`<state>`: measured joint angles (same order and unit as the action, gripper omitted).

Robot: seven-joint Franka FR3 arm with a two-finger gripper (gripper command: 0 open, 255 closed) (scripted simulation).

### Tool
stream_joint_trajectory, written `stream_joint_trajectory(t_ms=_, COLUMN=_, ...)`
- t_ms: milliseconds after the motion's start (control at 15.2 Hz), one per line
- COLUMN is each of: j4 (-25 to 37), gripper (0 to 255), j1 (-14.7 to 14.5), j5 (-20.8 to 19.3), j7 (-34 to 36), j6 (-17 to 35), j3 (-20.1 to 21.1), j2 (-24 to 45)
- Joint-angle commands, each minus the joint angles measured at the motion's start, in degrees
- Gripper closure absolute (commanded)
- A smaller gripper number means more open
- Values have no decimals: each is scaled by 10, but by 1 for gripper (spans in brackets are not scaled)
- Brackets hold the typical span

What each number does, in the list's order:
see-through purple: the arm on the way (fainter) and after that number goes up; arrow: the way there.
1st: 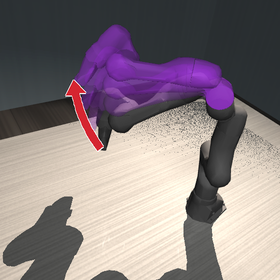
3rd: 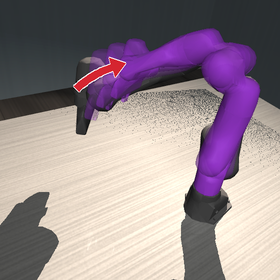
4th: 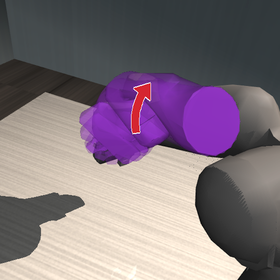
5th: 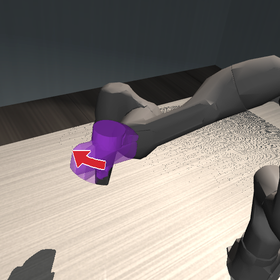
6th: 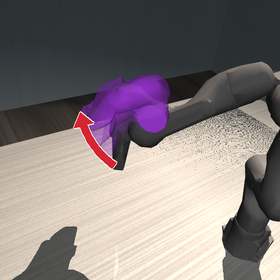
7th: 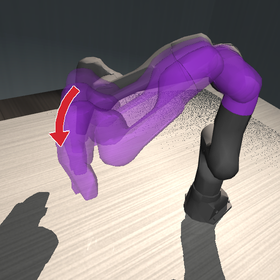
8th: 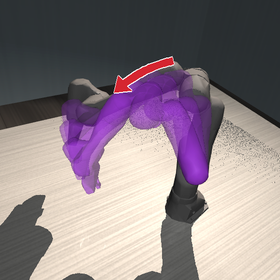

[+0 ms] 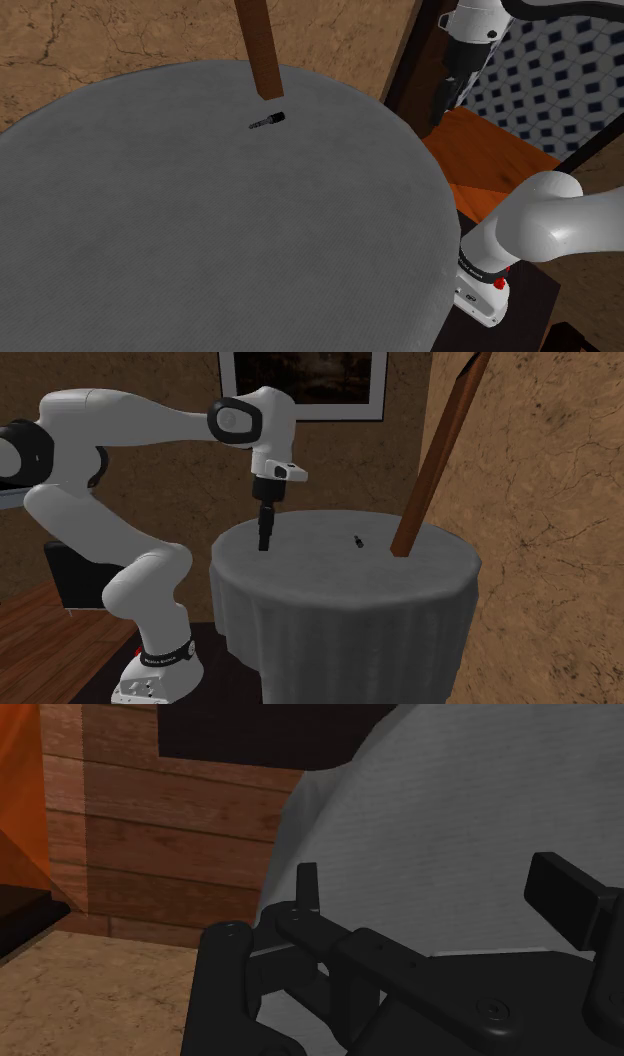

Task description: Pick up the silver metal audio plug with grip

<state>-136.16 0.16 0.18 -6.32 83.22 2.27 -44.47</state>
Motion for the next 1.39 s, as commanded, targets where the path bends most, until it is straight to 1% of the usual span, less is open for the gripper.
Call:
stream_joint_trajectory(t_ms=0, j4=0, gripper=0, j1=0, j5=0, j7=0, j6=0, j3=0, j2=0)
stream_joint_trajectory(t_ms=330, j4=47, gripper=0, j1=-18, j5=19, j7=4, j6=57, j3=24, j2=97)
stream_joint_trajectory(t_ms=660, j4=109, gripper=0, j1=-33, j5=30, j7=9, j6=101, j3=47, j2=195)
stream_joint_trajectory(t_ms=990, j4=186, gripper=0, j1=-47, j5=32, j7=14, j6=130, j3=70, j2=293)
stream_joint_trajectory(t_ms=1320, j4=279, gripper=0, j1=-61, j5=25, j7=22, j6=144, j3=93, j2=393)
